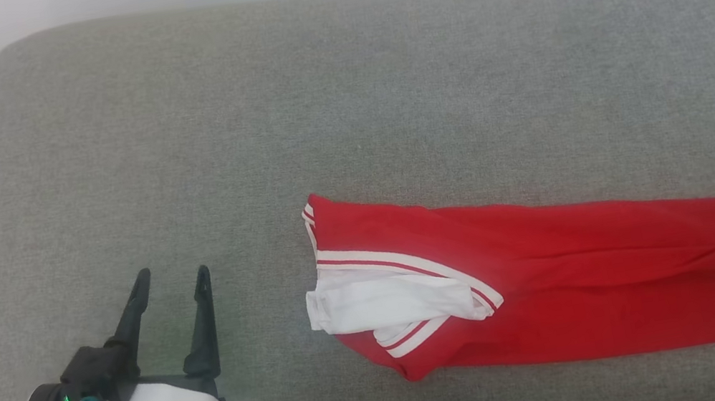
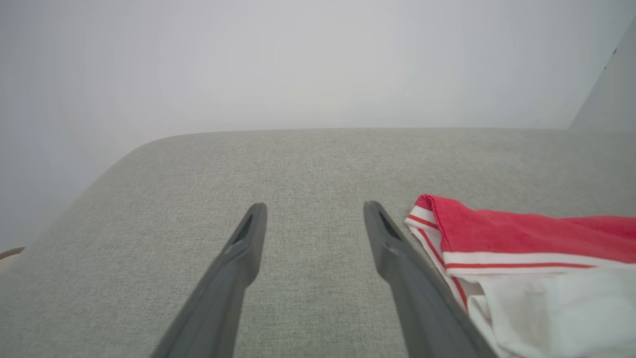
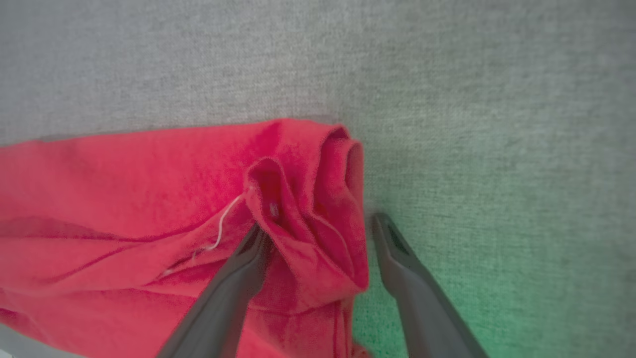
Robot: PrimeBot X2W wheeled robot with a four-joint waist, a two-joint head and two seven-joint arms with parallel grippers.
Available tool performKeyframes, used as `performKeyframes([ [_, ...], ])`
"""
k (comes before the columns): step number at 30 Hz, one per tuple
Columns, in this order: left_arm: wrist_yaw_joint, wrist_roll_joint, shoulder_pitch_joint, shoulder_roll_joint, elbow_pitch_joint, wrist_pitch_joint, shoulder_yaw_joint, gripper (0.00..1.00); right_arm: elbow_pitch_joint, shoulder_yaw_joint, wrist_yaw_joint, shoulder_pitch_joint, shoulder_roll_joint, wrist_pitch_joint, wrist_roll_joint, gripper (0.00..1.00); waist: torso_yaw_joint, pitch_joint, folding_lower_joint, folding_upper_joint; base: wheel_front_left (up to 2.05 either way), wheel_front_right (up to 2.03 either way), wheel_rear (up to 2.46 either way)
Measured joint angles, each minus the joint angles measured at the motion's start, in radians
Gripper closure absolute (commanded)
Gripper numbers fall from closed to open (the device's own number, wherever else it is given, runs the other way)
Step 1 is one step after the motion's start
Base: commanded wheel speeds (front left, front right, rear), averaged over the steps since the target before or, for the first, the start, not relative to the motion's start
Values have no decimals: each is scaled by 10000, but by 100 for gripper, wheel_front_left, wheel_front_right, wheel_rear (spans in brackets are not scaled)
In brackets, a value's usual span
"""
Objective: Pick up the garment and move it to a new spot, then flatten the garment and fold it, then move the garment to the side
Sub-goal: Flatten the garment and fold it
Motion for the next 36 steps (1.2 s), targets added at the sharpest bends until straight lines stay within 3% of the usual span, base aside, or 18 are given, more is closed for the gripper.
performKeyframes([
  [1,-15,96,11,-29,59,0,50,0,81,-27,0,-74,84,46,-88,47,-3,22,-1,0,0,0,0],
  [2,-40,151,12,-54,98,0,127,0,119,-31,-10,-146,146,121,-174,82,-7,42,0,0,0,0,0],
  [3,-42,150,12,-94,136,0,219,0,140,-40,-19,-219,196,186,-259,100,-21,59,0,0,0,0,0],
  [13,-98,286,140,10,-17,0,531,0,98,-1034,31,-341,518,-157,-433,100,-517,181,0,0,0,0,0],
  [28,-98,242,158,215,-330,0,564,0,591,-3417,13,-105,-1266,-1204,-1172,100,-1388,418,0,0,0,0,0],
  [36,-98,242,159,113,-291,0,516,0,-598,-3170,4,348,-811,-819,-1569,100,-1502,200,-1,0,0,0,0],
])
